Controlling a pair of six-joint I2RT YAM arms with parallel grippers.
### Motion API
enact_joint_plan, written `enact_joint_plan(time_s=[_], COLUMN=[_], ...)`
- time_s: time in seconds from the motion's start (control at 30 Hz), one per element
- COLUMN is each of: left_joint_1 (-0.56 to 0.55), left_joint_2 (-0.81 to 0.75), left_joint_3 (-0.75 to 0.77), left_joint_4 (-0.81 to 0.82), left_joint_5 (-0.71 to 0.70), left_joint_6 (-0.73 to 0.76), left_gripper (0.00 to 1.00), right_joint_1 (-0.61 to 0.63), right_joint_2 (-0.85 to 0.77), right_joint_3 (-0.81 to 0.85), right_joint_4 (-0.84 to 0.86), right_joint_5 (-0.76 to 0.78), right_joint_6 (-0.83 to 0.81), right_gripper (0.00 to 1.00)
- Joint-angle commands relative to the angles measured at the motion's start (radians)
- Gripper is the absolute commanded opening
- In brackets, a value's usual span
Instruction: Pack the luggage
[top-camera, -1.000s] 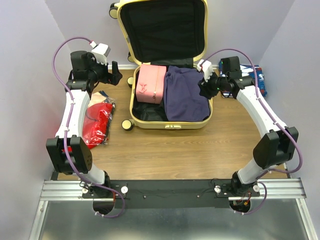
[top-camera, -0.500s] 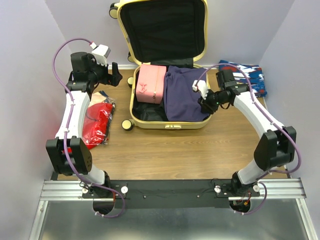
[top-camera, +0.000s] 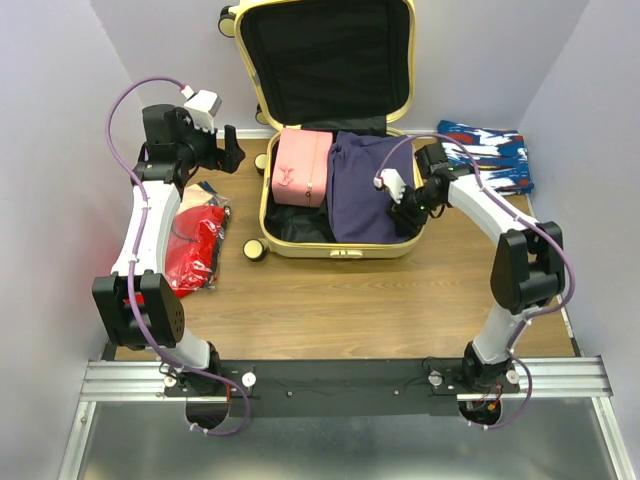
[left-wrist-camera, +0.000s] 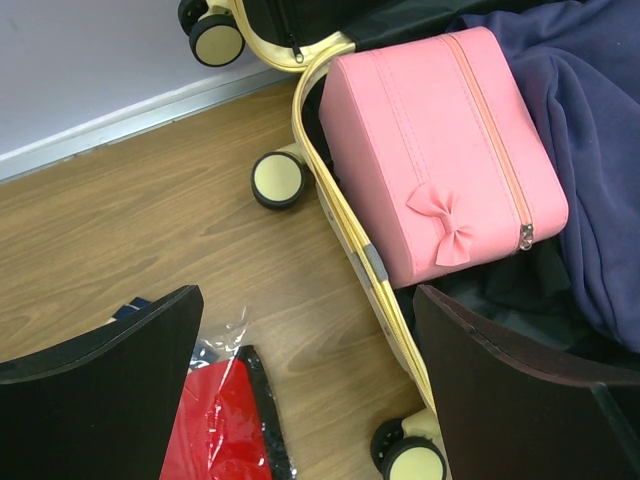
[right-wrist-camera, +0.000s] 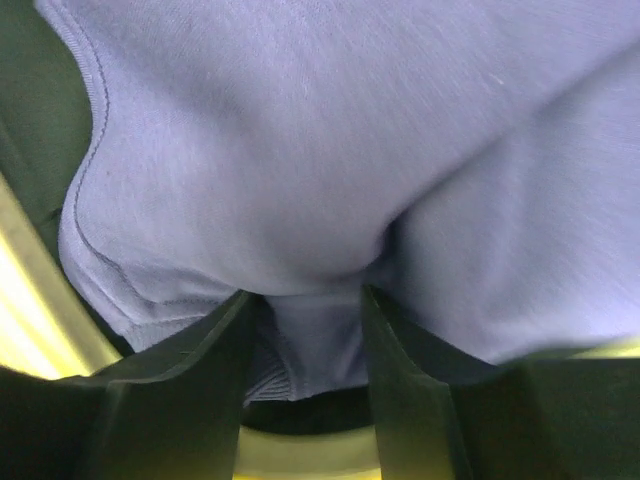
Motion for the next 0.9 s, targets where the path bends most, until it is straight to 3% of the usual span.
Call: enact_joint_plan(time_s=[0.0,0.1,0.23,0.4,0.47,0.67,0.87], left_joint_1=[0.007,0.007,0.007,0.007,0.007,0.007,0.007], left_joint_2=[-0.001,-0.006,0.003,0.022,0.026,0.029,0.039], left_joint_3=[0.002,-0.009,-0.01,0.017,0.021,0.024,0.028], left_joint_4=[-0.005,0.0,0.0,-0.003,-0.002,-0.006,-0.008], left_joint_5=[0.006,0.016,0.03,0.03,0.03,0.012,-0.007], left_joint_6=[0.002,-0.004,-0.01,-0.023,-0.027,-0.026,-0.015], left_gripper=[0.96,0.96,0.96,0.97,0.96,0.96,0.96], right_joint_1=[0.007,0.005,-0.022,-0.039,-0.044,-0.059,-0.057], right_joint_2=[-0.141,-0.218,-0.241,-0.057,0.021,0.263,0.314], right_joint_3=[0.049,0.076,0.073,0.182,0.3,0.551,0.558], right_joint_4=[0.053,0.078,0.249,0.447,0.488,0.517,0.528], right_joint_5=[0.001,0.021,0.081,0.225,0.304,0.405,0.429], right_joint_6=[0.026,0.049,0.143,0.314,0.361,0.415,0.39], right_gripper=[0.59,0.63,0.66,0.64,0.6,0.52,0.49])
